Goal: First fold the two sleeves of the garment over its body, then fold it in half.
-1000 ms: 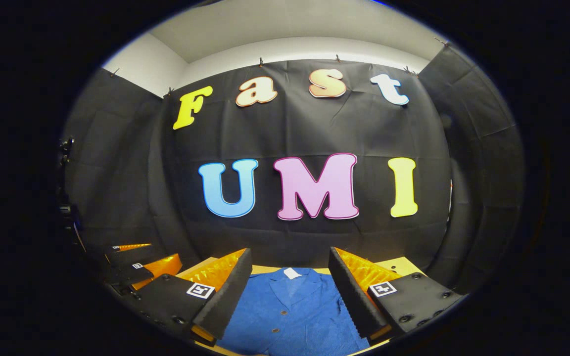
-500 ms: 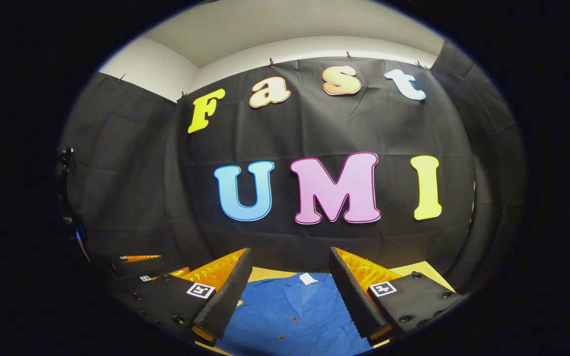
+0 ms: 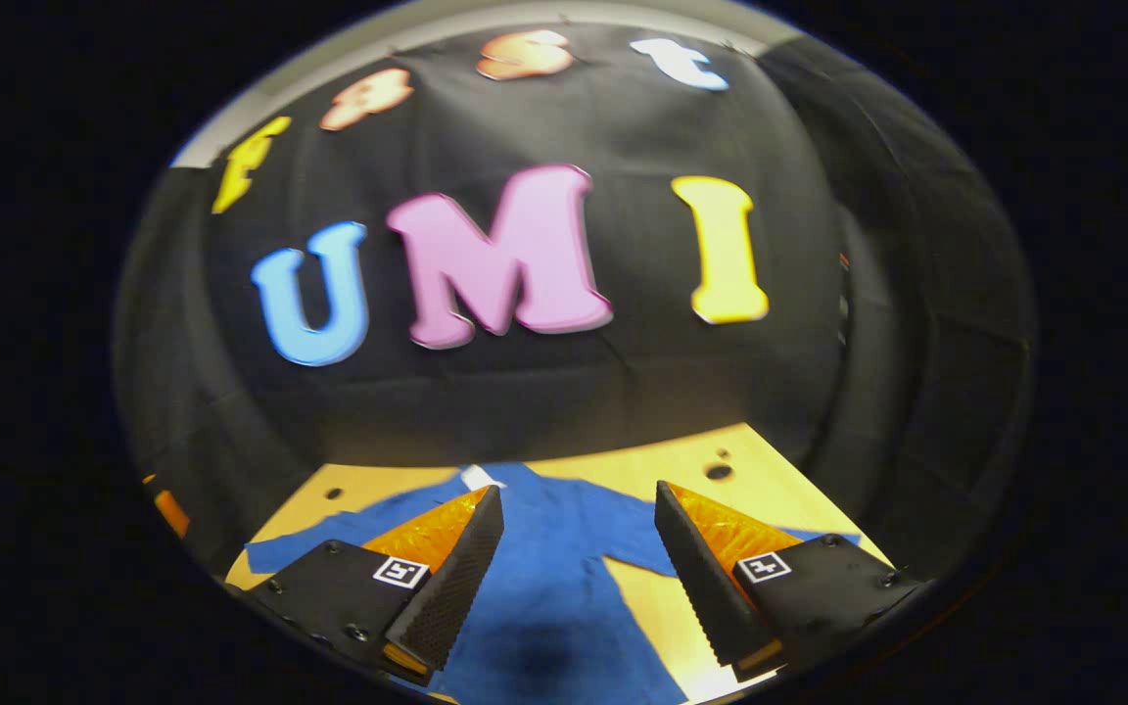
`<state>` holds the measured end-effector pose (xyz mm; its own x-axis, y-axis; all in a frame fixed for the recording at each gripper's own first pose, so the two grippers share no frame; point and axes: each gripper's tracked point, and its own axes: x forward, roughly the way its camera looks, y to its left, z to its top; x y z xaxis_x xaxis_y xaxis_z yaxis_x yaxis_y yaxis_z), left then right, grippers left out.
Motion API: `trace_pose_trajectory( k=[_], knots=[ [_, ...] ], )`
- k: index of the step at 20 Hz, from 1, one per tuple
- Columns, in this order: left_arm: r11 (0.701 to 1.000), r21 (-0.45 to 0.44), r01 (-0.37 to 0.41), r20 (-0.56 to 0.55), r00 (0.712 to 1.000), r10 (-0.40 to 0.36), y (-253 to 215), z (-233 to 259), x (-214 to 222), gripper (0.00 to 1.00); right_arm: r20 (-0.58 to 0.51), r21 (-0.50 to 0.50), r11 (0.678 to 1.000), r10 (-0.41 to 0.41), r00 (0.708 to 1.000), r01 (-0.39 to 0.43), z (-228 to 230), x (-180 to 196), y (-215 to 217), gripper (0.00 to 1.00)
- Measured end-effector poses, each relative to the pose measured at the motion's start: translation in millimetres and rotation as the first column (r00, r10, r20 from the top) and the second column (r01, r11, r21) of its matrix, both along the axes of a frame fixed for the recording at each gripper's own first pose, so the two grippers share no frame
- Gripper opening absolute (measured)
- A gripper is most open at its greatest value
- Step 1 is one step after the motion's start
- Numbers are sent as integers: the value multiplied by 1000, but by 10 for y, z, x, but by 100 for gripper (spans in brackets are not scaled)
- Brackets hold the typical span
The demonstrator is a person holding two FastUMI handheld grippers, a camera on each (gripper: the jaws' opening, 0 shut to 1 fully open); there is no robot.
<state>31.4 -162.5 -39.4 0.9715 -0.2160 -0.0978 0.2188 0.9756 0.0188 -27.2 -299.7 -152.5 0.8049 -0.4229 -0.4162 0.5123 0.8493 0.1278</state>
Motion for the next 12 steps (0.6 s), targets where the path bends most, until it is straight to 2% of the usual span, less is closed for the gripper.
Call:
trace_pose_trajectory(
  k=[3,5,7,9,10,12],
  knots=[
    [999,-3,32,-25,999,-32,-254,-21,55,82,-120,50,985,-160,980,167,-542,-261,-856,98],
    [998,5,66,-37,997,-66,-434,-15,87,82,-177,50,961,-259,950,271,-867,-489,-1366,97],
    [995,14,100,-42,994,-99,-613,9,116,82,-247,71,926,-345,906,372,-1185,-881,-1727,97],
    [991,21,134,-39,990,-133,-774,49,116,82,-321,109,893,-384,866,437,-1579,-1139,-1970,97],
    [988,26,150,-33,988,-149,-853,74,113,82,-356,100,890,-386,851,445,-1755,-1188,-2078,97],
    [982,42,185,-30,983,-184,-978,66,125,82,-461,100,878,-377,803,469,-2115,-1307,-2152,98]
  ],
)
